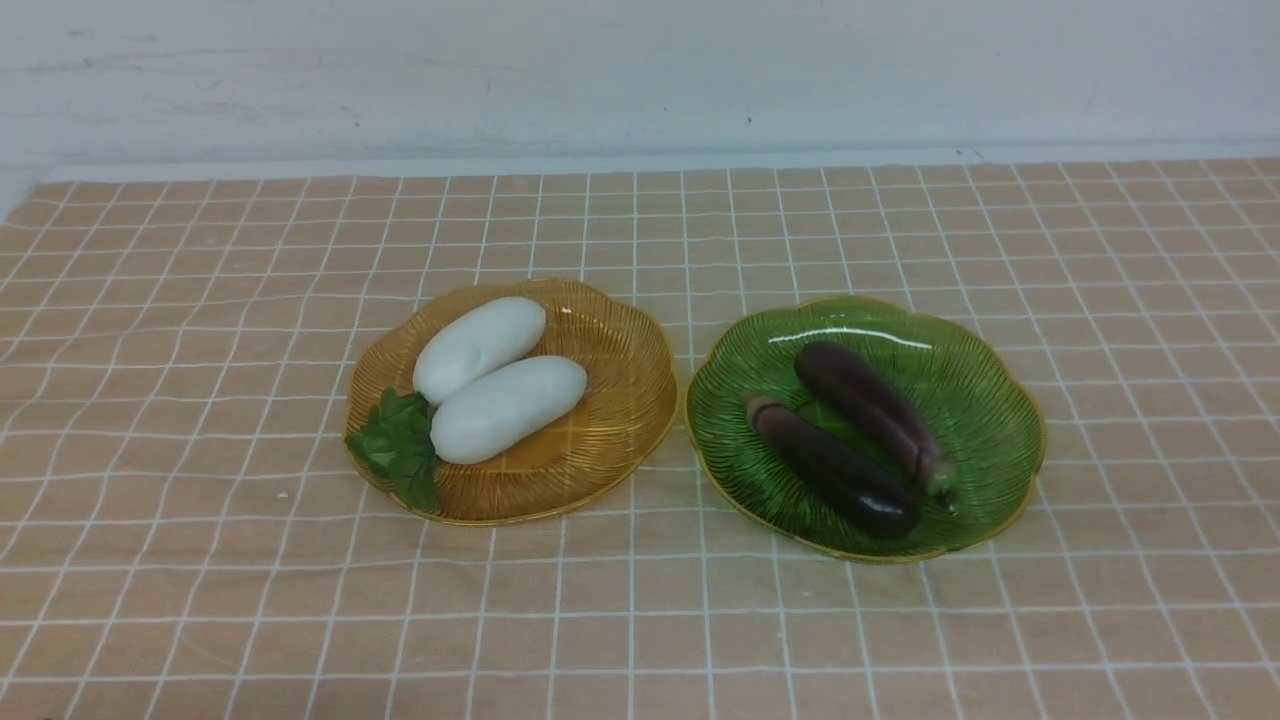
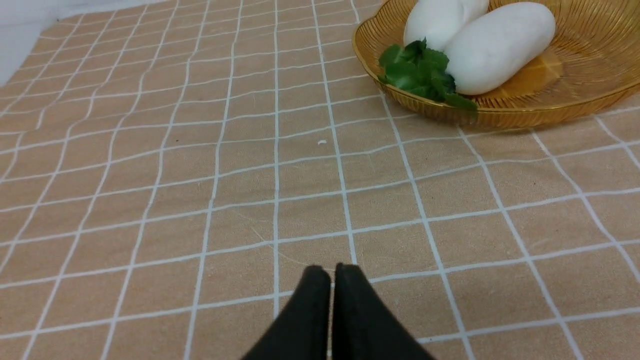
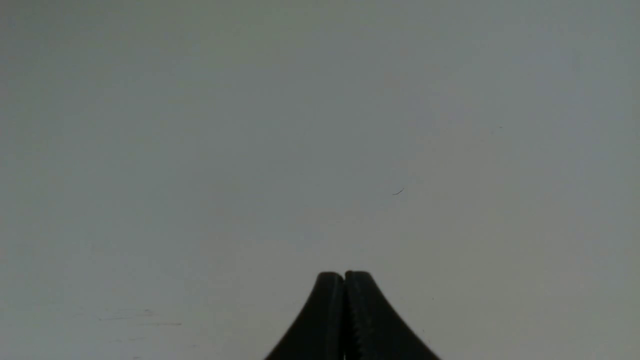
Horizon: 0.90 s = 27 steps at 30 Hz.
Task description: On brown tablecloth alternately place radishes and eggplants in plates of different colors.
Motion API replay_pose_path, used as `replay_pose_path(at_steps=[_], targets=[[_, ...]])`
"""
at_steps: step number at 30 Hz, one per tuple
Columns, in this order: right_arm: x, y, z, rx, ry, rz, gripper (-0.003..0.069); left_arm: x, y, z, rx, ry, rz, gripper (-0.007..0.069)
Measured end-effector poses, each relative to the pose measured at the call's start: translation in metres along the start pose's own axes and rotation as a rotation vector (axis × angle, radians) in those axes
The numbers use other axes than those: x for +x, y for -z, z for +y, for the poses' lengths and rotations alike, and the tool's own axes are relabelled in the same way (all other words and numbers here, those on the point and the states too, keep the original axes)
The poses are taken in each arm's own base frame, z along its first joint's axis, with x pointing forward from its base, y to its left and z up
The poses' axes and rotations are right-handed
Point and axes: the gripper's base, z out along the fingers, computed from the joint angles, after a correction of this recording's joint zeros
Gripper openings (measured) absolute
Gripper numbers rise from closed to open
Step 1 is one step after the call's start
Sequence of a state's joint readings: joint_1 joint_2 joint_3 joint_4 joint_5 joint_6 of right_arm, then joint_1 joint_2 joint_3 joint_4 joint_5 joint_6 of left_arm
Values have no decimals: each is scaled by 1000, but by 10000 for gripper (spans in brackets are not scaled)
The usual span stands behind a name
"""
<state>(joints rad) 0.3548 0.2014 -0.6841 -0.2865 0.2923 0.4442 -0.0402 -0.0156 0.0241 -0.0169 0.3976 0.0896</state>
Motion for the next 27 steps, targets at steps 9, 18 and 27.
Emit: replay_pose_path(at_steps=[9,18,27], targets=[[0,0,0,0,0,0,-15,0,0,0,0,-1,-2,-3],[0,0,0,0,4,0,-15,0,0,0,-1,-1,-6,-3],[1,-1,0,-4,29,7,-15,0,0,0,-1,-1,-7,-3]])
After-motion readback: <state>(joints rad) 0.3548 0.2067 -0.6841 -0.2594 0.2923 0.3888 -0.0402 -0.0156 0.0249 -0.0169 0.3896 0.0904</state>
